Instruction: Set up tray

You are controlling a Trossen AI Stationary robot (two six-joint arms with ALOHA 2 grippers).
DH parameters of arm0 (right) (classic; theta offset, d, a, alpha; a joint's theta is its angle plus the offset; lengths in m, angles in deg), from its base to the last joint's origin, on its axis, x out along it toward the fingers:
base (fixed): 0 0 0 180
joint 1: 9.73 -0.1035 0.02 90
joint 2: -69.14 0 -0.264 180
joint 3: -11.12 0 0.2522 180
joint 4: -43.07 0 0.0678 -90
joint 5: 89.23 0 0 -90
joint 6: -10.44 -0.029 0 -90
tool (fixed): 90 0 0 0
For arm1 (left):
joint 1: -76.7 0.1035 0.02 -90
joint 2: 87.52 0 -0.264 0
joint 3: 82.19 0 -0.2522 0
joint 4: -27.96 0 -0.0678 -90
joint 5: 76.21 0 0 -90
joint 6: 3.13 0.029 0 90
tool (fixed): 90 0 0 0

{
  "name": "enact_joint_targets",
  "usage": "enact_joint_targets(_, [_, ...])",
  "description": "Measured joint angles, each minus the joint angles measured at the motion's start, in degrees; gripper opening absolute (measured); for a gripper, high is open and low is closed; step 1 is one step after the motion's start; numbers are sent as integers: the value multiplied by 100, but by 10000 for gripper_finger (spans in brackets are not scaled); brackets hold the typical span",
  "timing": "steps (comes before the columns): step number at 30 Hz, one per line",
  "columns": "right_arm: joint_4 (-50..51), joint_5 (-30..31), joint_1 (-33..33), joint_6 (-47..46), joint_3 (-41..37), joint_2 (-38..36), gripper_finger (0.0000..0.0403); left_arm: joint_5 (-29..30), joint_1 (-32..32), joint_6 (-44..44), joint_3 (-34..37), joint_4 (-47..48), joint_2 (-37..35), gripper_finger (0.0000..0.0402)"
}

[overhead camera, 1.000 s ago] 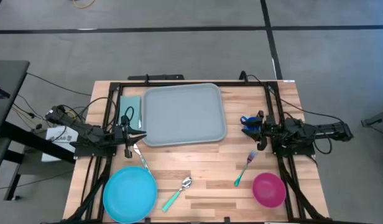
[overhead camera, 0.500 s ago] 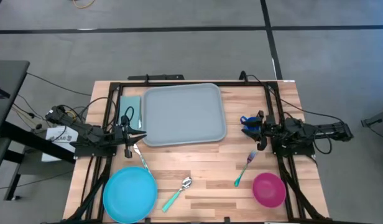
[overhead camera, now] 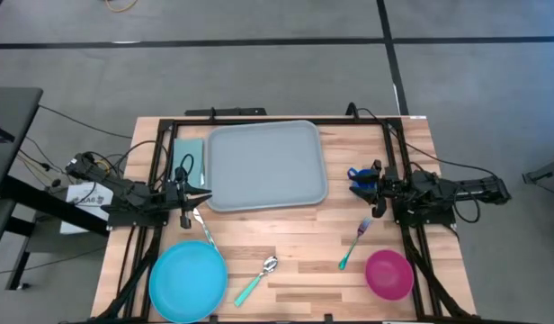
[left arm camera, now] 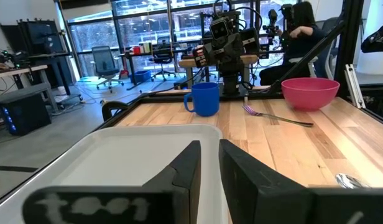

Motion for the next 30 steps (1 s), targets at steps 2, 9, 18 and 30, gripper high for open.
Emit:
enact_joint_targets(2, [-1,0,2,0,0,0,177,0,-2,-6,0,0,0,48])
enact_joint_targets(9, [0,0,2,1,-1,0,177,-2,-2,-186,2,0,0,48])
enact_joint_targets(18, [-1,0,2,-1,0,0,177,7,0,245,0,-158,0,48])
enact_joint_targets(30, [1,0,2,1,-2,0,177,41,0,271,-59,-884,0,48])
